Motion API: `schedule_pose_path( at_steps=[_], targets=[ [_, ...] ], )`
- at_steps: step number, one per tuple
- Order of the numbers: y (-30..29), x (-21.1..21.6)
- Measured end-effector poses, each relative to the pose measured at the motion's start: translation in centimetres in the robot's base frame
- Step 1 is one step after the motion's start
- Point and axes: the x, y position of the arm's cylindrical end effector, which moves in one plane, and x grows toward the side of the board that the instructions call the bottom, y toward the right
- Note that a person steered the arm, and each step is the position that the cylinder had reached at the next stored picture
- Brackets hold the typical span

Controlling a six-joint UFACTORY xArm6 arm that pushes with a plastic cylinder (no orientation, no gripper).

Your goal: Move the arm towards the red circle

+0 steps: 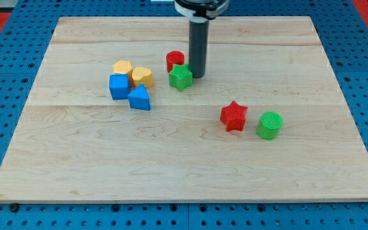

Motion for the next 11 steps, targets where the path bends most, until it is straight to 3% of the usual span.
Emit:
schedule_pose_path(
  at_steps=[2, 5, 7, 9, 11],
  targets=[
    [-1.8, -0.9],
    [-3.3, -8.8],
    [-8.4, -6.0],
    [-2.7, -8.8],
    [1.8, -4.0]
  ],
)
